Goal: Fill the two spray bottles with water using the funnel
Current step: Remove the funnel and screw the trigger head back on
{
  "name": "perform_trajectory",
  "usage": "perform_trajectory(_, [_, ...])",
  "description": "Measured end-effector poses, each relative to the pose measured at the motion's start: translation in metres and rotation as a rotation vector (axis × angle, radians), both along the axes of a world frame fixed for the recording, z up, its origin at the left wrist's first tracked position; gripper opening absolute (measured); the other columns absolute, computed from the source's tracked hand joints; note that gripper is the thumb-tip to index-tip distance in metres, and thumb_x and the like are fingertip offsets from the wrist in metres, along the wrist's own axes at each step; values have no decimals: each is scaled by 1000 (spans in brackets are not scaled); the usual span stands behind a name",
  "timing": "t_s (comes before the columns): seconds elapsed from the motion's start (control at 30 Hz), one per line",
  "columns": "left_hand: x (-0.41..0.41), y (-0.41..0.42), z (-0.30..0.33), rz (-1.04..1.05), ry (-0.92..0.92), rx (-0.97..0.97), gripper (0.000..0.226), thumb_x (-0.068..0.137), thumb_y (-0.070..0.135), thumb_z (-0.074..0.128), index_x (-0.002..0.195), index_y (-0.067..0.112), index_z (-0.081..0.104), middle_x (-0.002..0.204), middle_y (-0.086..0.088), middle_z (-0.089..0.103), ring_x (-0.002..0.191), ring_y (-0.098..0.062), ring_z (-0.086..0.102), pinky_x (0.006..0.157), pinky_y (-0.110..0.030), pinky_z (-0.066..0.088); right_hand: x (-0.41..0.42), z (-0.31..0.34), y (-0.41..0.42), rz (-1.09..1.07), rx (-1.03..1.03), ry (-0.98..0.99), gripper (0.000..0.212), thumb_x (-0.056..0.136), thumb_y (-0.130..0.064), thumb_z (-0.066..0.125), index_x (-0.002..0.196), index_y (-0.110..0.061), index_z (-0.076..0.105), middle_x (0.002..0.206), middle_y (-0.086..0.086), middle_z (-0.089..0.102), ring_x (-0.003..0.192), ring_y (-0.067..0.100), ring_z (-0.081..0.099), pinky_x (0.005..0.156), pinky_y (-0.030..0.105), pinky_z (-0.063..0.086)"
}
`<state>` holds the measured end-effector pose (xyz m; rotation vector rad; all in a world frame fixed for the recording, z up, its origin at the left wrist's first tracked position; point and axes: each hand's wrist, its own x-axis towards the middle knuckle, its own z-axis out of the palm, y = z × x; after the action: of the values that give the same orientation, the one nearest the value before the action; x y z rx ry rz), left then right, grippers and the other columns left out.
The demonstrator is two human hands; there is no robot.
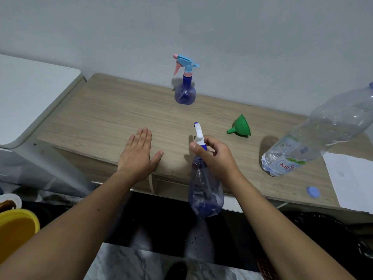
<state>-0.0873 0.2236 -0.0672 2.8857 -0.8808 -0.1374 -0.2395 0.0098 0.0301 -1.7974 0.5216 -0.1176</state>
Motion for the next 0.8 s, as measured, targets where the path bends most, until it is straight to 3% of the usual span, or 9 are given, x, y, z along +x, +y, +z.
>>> perform_trajectory(0.1, [0,0,-1,-1,-4,-6,103,94,75,1,172,7,6,181,-9,3,168,-20,-4,135,-39,-4,0,7,-5,-33,-10,-31,50,72,-72,77,111,-41,72,111,-7,72,103,27,72,98,56,58])
perform_trajectory(0.2, [0,0,-1,-1,2,-4,104,93,75,1,172,6,6,181,-10,3,168,-21,-4,135,-39,-4,-2,13,-11,-68,3,-80,61,70,-66,82,120,-33,71,116,4,69,89,40,72,93,54,60])
perform_trajectory(0.23, [0,0,-1,-1,6,-2,104,93,75,0,171,6,5,181,-10,2,168,-21,-4,135,-40,-4,-3,17,-13,-80,2,-96,66,69,-64,84,123,-29,70,115,5,69,78,37,70,88,50,62])
perform_trajectory(0.33, [0,1,-1,-7,9,-6,105,93,75,0,171,5,5,181,-12,2,168,-22,-4,135,-41,-4,-5,27,-19,-106,-11,-162,67,74,-49,90,132,-23,68,106,-2,64,60,1,56,76,27,54])
perform_trajectory(0.4, [0,1,0,-10,12,-18,105,93,75,1,171,5,6,181,-12,3,168,-23,-3,135,-41,-4,-5,34,-24,-113,-12,-207,60,82,-31,90,136,-19,65,114,1,63,57,-2,53,76,21,51])
perform_trajectory(0.57, [-1,1,2,-7,23,-7,106,92,75,-2,171,4,5,181,-12,2,168,-23,-4,135,-40,-5,-5,52,-31,-120,-39,-288,63,81,-15,90,138,-16,62,118,-2,64,71,-2,64,78,17,55])
perform_trajectory(0.7, [0,0,3,-10,37,-7,107,91,75,-3,171,4,3,181,-12,0,168,-23,-6,135,-39,-6,-3,56,-35,-104,-58,-309,65,81,-15,90,139,-18,61,121,-7,66,95,5,70,84,20,57])
perform_trajectory(0.8, [-1,0,3,3,34,-22,109,89,76,-3,171,4,4,181,-13,1,168,-24,-5,134,-39,-6,0,59,-34,-90,-74,-310,65,82,-13,89,140,-18,60,125,-5,66,94,2,70,82,19,57])
